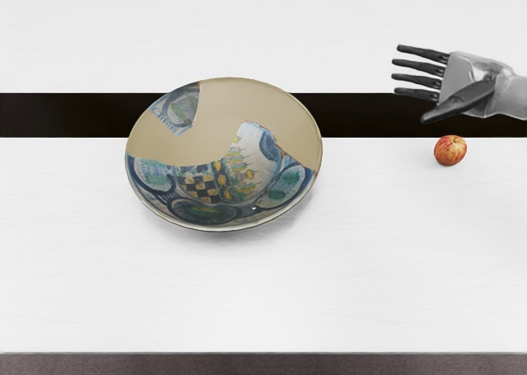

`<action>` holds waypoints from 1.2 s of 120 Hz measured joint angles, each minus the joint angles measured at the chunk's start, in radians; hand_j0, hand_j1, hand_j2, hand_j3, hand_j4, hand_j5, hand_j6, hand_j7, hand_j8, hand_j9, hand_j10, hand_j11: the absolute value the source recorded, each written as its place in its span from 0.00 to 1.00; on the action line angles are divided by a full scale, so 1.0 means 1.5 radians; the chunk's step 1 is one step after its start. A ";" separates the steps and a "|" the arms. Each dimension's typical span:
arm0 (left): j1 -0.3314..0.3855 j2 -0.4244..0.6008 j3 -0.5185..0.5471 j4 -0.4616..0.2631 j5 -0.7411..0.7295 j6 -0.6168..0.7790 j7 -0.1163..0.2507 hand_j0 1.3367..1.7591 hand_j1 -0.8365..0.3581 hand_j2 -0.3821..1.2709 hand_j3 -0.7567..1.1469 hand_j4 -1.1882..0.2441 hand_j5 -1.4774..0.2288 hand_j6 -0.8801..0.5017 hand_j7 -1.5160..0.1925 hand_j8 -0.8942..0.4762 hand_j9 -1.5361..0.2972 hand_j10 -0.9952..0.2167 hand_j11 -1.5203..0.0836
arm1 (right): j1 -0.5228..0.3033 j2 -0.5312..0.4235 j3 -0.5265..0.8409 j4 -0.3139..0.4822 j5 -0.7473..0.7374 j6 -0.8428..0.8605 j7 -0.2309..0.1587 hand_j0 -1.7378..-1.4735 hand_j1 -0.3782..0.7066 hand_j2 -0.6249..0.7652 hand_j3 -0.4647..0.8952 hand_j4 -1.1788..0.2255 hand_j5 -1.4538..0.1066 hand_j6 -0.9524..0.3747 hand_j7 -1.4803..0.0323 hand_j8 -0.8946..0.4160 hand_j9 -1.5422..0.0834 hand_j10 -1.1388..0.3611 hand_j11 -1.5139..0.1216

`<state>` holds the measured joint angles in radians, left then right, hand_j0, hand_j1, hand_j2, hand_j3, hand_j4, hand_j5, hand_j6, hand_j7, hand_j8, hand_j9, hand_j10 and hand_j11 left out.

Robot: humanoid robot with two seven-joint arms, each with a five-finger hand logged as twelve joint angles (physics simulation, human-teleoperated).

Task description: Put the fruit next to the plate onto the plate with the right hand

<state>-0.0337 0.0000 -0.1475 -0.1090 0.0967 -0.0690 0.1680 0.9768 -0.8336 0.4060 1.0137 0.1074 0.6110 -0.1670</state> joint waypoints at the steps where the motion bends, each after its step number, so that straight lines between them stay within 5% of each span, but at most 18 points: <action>1: 0.000 0.000 0.000 0.000 0.000 0.000 0.000 0.76 0.75 0.26 0.40 0.66 0.68 0.46 0.70 0.48 0.67 0.62 0.75 | 0.000 0.000 0.000 0.000 0.000 0.000 0.000 0.30 0.07 0.45 0.34 0.81 0.90 0.69 0.95 0.66 0.92 0.73 0.90; 43: 0.000 0.000 0.000 0.000 0.000 0.000 0.000 0.76 0.75 0.26 0.40 0.66 0.68 0.46 0.70 0.48 0.67 0.62 0.75 | 0.044 -0.081 0.014 0.009 -0.150 0.000 0.000 0.30 0.07 0.44 0.34 0.81 0.90 0.69 0.94 0.65 0.92 0.73 0.89; 63: 0.000 0.000 0.000 0.000 0.000 0.000 0.000 0.76 0.75 0.26 0.40 0.66 0.68 0.46 0.70 0.48 0.67 0.62 0.75 | 0.052 -0.144 0.024 0.132 -0.317 0.000 0.000 0.30 0.07 0.44 0.34 0.81 0.90 0.69 0.94 0.65 0.92 0.73 0.89; 78: 0.000 0.000 0.000 0.000 0.000 0.000 0.000 0.76 0.75 0.26 0.40 0.66 0.68 0.46 0.70 0.48 0.67 0.62 0.75 | 0.050 -0.160 0.014 0.177 -0.425 -0.006 -0.004 0.30 0.07 0.44 0.34 0.81 0.90 0.68 0.94 0.65 0.91 0.73 0.89; 96: 0.000 0.000 0.000 0.000 0.000 0.000 0.000 0.76 0.75 0.26 0.40 0.66 0.68 0.46 0.70 0.48 0.67 0.62 0.75 | 0.049 -0.158 -0.014 0.200 -0.482 -0.092 -0.040 0.30 0.07 0.44 0.34 0.81 0.90 0.68 0.94 0.65 0.91 0.73 0.89; 122: 0.000 0.000 0.000 0.000 0.000 0.000 0.000 0.76 0.75 0.26 0.40 0.66 0.68 0.46 0.70 0.48 0.67 0.62 0.75 | 0.045 -0.104 -0.042 0.202 -0.498 -0.253 -0.133 0.30 0.07 0.44 0.34 0.81 0.90 0.68 0.94 0.65 0.91 0.73 0.89; 144: 0.000 0.000 0.000 0.000 0.000 0.000 0.000 0.76 0.75 0.26 0.40 0.66 0.68 0.46 0.70 0.48 0.67 0.62 0.75 | 0.045 -0.058 -0.078 0.198 -0.516 -0.359 -0.163 0.30 0.07 0.44 0.34 0.81 0.90 0.68 0.94 0.65 0.91 0.73 0.89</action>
<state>-0.0337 0.0000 -0.1475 -0.1090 0.0967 -0.0690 0.1677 1.0449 -0.9211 0.2889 1.3109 -0.6658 0.0729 -0.4108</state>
